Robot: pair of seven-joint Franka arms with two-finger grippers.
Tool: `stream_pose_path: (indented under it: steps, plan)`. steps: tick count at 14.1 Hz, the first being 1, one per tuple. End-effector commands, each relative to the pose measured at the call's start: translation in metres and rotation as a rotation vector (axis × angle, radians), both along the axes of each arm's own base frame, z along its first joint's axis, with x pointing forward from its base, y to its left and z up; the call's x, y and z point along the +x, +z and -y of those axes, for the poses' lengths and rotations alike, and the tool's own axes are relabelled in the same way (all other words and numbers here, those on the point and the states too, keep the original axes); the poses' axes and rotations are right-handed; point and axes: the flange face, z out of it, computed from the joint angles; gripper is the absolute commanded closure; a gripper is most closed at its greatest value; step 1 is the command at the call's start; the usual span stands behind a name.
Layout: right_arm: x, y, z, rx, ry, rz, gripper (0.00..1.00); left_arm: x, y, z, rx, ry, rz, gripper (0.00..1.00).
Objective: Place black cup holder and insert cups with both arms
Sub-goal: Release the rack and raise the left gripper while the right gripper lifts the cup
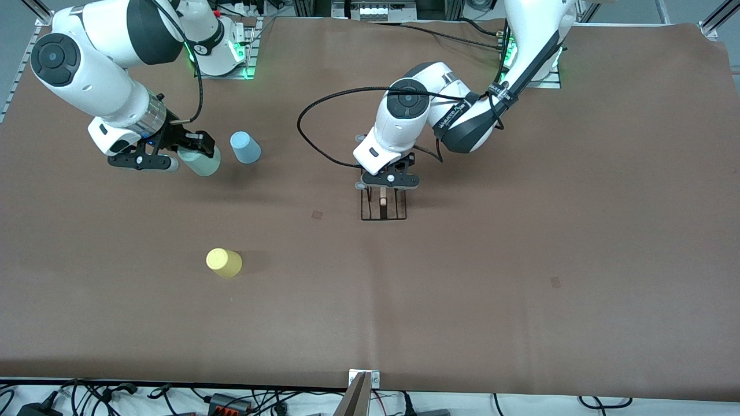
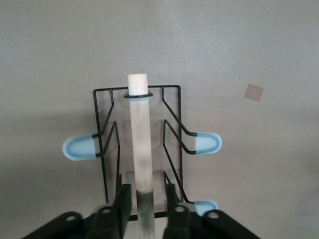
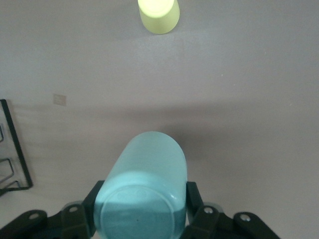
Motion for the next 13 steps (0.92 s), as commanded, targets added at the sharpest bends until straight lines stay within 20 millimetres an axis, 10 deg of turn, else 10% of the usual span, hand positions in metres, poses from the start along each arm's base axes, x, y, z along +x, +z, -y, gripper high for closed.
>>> stream_pose_path:
  steps: [1, 8, 13]
  plan:
    - [0.004, 0.006, -0.033, 0.008, -0.091, -0.022, 0.86, 0.012, 0.015, -0.006, 0.012, 0.018, 0.037, 0.0]
    - [-0.043, 0.018, -0.152, -0.024, -0.247, -0.04, 0.86, 0.034, 0.114, -0.097, 0.19, 0.059, 0.096, 0.0]
    - [-0.103, 0.007, -0.254, 0.0, -0.376, -0.013, 0.86, 0.072, 0.171, -0.213, 0.258, -0.058, 0.046, 0.0]
